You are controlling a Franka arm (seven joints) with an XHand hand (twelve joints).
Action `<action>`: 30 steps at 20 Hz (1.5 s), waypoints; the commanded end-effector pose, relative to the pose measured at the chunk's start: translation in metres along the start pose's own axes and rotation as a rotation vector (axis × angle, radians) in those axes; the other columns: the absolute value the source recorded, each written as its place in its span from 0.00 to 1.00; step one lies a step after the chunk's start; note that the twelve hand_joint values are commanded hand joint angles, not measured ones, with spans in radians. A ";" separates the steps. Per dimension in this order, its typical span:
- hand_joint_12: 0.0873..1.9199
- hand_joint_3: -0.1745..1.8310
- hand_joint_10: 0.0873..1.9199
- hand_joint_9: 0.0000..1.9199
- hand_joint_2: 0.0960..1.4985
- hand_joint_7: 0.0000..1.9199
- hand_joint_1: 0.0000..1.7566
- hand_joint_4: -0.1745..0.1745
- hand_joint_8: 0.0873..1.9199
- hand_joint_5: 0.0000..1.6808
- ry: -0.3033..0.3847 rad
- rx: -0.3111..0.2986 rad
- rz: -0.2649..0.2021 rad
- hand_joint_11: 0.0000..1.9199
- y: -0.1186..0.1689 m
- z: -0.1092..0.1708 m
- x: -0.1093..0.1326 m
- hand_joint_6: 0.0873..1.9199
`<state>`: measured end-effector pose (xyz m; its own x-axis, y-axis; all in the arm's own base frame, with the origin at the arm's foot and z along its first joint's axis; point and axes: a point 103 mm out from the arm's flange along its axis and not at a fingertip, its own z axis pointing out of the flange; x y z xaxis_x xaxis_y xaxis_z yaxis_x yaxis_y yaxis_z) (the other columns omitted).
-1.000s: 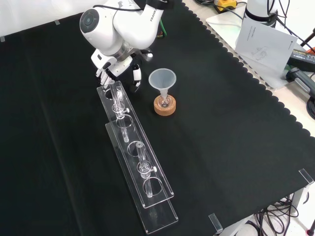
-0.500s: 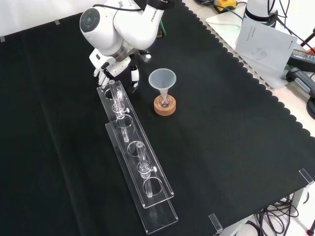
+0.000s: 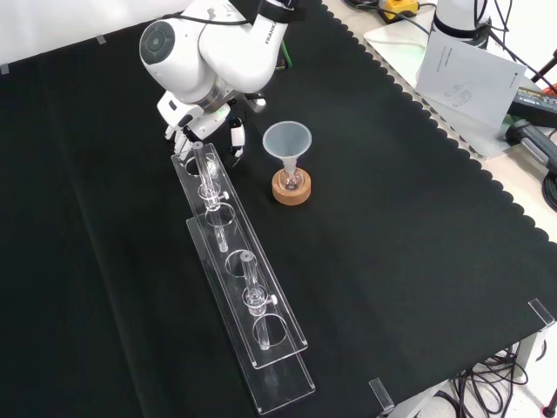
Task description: Pick up the weighing funnel.
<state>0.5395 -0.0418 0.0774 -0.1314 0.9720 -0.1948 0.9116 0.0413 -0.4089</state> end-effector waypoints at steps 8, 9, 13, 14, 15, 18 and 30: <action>0.67 0.38 0.24 0.41 0.38 0.28 0.50 0.52 0.33 0.46 -0.003 -0.024 0.001 0.24 0.002 0.002 0.002 0.32; 0.67 0.38 0.24 0.41 0.38 0.28 0.50 0.52 0.33 0.46 -0.003 -0.024 0.002 0.25 0.002 0.002 0.002 0.32; 0.67 0.39 0.24 0.41 0.38 0.28 0.51 0.52 0.33 0.46 -0.008 -0.028 0.008 0.25 0.004 0.004 0.003 0.33; 0.67 0.39 0.24 0.41 0.38 0.28 0.51 0.52 0.33 0.46 -0.008 -0.028 0.008 0.25 0.004 0.004 0.003 0.33; 0.67 0.39 0.24 0.41 0.38 0.28 0.51 0.52 0.33 0.46 -0.005 -0.027 0.007 0.25 0.004 0.004 0.003 0.33; 0.66 0.39 0.24 0.41 0.38 0.28 0.51 0.52 0.33 0.46 -0.002 -0.021 0.005 0.25 0.006 0.006 0.003 0.33; 0.66 0.30 0.23 0.42 0.50 0.29 0.57 0.87 0.33 0.63 -0.006 -0.023 0.018 0.26 0.006 0.010 0.000 0.38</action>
<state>0.5433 -0.0433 0.0657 -0.1222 0.9722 -0.2000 0.9180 0.0341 -0.3951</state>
